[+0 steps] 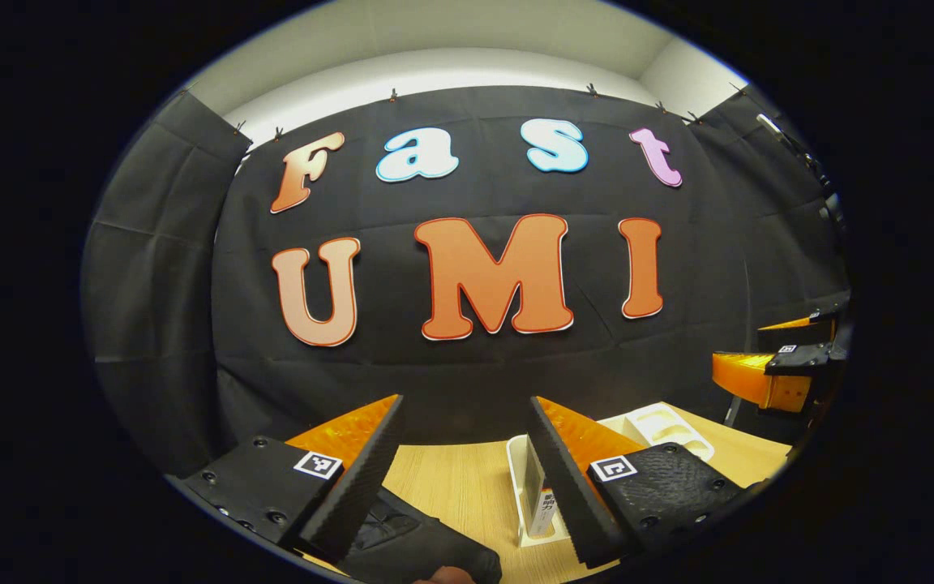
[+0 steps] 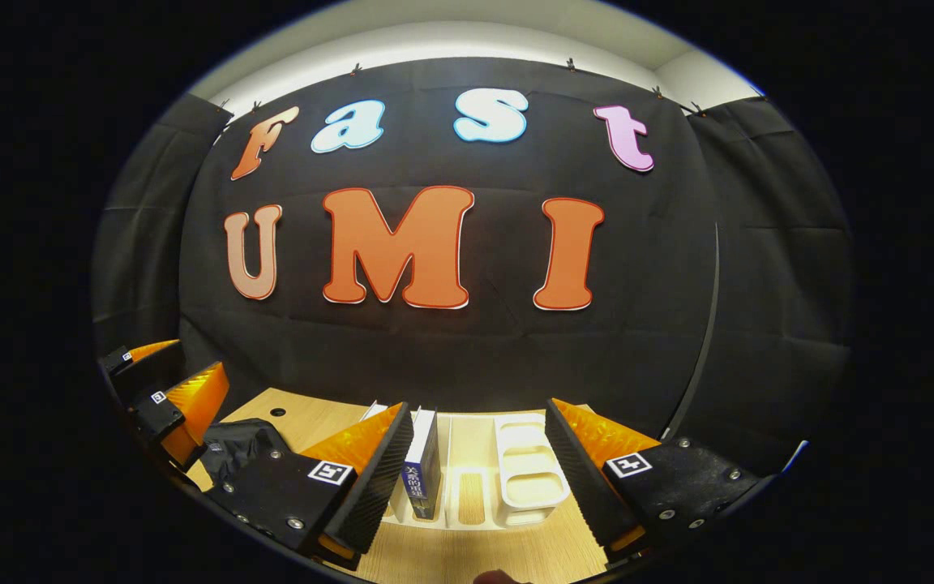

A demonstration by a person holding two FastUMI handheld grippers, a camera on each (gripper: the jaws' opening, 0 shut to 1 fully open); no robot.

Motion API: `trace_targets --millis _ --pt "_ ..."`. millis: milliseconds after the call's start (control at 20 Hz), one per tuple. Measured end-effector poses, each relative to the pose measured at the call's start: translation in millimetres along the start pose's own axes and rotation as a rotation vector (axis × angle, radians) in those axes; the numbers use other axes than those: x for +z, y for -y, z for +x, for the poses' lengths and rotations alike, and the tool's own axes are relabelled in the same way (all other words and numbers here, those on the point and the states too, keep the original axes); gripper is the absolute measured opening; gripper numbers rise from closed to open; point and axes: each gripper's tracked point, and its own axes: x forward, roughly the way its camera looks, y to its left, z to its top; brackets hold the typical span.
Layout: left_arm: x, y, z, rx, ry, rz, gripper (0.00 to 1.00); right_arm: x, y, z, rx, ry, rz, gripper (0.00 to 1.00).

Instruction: Open the schoolbag, grab two books from the bookshelf and put them into the schoolbag.

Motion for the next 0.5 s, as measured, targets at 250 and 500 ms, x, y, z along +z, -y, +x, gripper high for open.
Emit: trace_targets --millis 250,500 --pt "-24 7 3 -0.018 -0.043 0.059 0.95 -8 14 0 -0.029 -0.008 -0.004 0.98" --pt "-75 13 9 -0.027 -0.125 0.177 0.95 -23 37 1 -0.068 -0.029 0.023 0.98"
